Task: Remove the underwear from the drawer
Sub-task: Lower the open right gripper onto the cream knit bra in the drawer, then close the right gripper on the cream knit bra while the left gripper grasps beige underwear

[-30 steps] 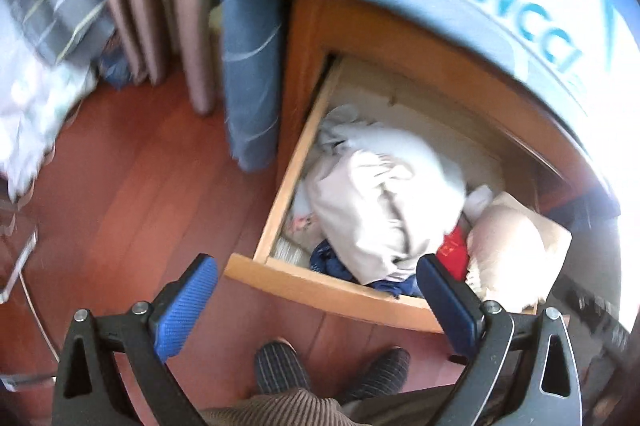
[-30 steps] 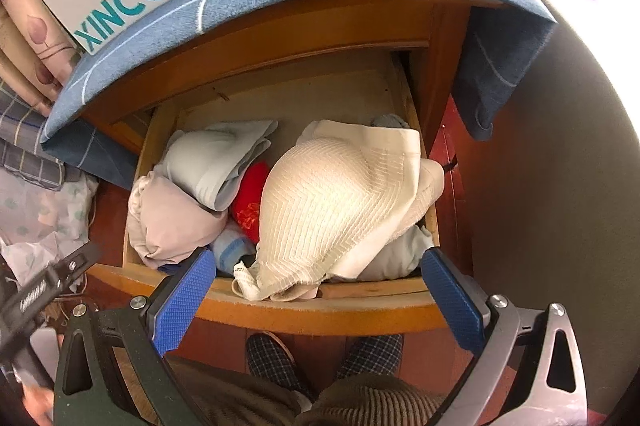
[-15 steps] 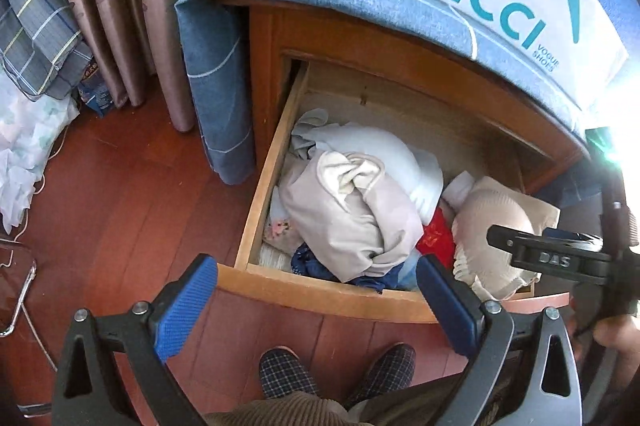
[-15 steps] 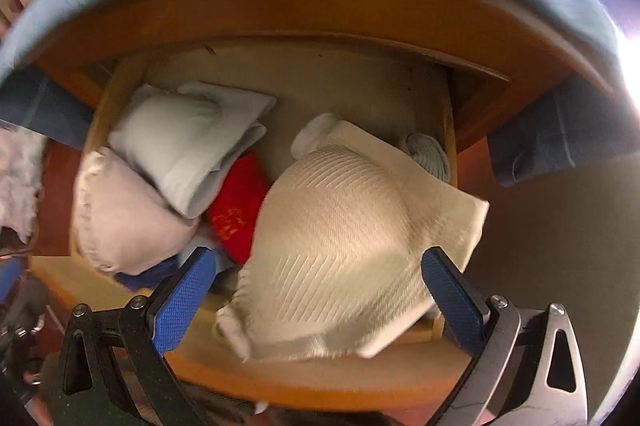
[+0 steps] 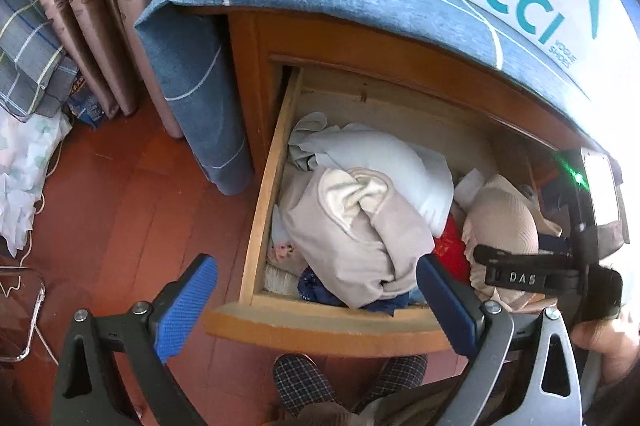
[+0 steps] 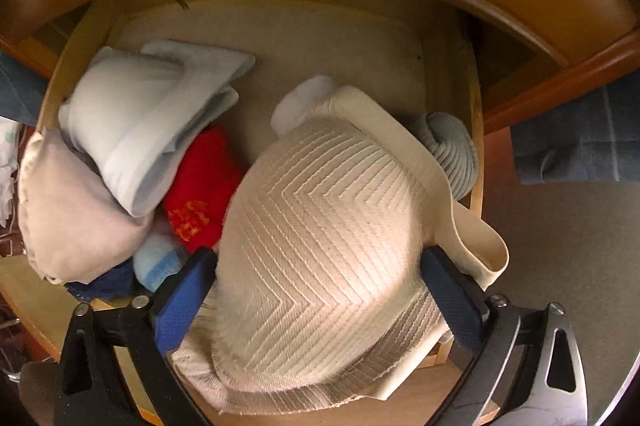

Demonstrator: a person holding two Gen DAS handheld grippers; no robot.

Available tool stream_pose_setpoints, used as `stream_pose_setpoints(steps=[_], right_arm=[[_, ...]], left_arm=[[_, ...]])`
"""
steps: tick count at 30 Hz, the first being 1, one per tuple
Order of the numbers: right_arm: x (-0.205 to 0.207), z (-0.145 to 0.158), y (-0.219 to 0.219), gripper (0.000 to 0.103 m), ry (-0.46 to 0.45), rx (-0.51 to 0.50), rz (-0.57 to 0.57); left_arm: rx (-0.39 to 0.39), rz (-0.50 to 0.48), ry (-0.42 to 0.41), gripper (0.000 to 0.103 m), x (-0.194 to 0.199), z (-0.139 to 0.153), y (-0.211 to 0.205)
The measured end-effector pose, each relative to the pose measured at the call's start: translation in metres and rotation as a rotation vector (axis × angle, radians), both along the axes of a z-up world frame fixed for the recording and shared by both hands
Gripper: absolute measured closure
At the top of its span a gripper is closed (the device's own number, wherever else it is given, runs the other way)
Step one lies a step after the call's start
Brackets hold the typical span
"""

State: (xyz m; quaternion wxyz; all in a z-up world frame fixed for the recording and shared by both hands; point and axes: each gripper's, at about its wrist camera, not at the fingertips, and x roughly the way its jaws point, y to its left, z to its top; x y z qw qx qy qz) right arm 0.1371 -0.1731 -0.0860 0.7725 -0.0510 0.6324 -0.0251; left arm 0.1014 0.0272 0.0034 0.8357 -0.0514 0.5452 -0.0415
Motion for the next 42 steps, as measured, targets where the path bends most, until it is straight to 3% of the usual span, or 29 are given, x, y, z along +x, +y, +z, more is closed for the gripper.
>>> stream_pose_setpoints(steps=[6, 12, 18, 22, 27, 36, 37, 38, 39, 42], right_arm=[[-0.002, 0.001, -0.006, 0.023, 0.002, 0.005, -0.004], [-0.01, 0.015, -0.023, 0.05, -0.014, 0.096, -0.028], [-0.026, 0.027, -0.037, 0.065, -0.043, 0.181, -0.047], [-0.035, 0.038, -0.044, 0.068, -0.065, 0.231, -0.057], [-0.052, 0.051, -0.05, 0.068, -0.068, 0.271, -0.062], [-0.056, 0.043, -0.051, 0.068, -0.068, 0.313, -0.061], [-0.056, 0.043, -0.051, 0.068, -0.069, 0.311, -0.058], [-0.054, 0.042, -0.05, 0.068, -0.068, 0.315, -0.055], [-0.052, 0.04, -0.048, 0.068, -0.065, 0.318, -0.055], [-0.048, 0.039, -0.048, 0.068, -0.06, 0.33, -0.063]], left_arm=[[-0.043, 0.019, 0.052, 0.001, 0.012, -0.006, 0.004], [-0.102, 0.018, 0.116, 0.001, 0.021, -0.014, -0.004], [-0.109, 0.002, 0.167, 0.001, 0.029, -0.022, -0.018], [-0.13, 0.006, 0.208, 0.001, 0.035, -0.031, -0.025], [-0.094, 0.021, 0.24, 0.001, 0.045, -0.045, -0.033], [-0.037, 0.015, 0.292, 0.002, 0.058, -0.071, -0.047], [-0.034, 0.012, 0.294, 0.014, 0.059, -0.073, -0.049], [-0.031, 0.01, 0.301, 0.041, 0.06, -0.076, -0.051], [-0.035, 0.011, 0.317, 0.051, 0.06, -0.079, -0.052], [-0.063, 0.013, 0.324, 0.068, 0.061, -0.083, -0.053]])
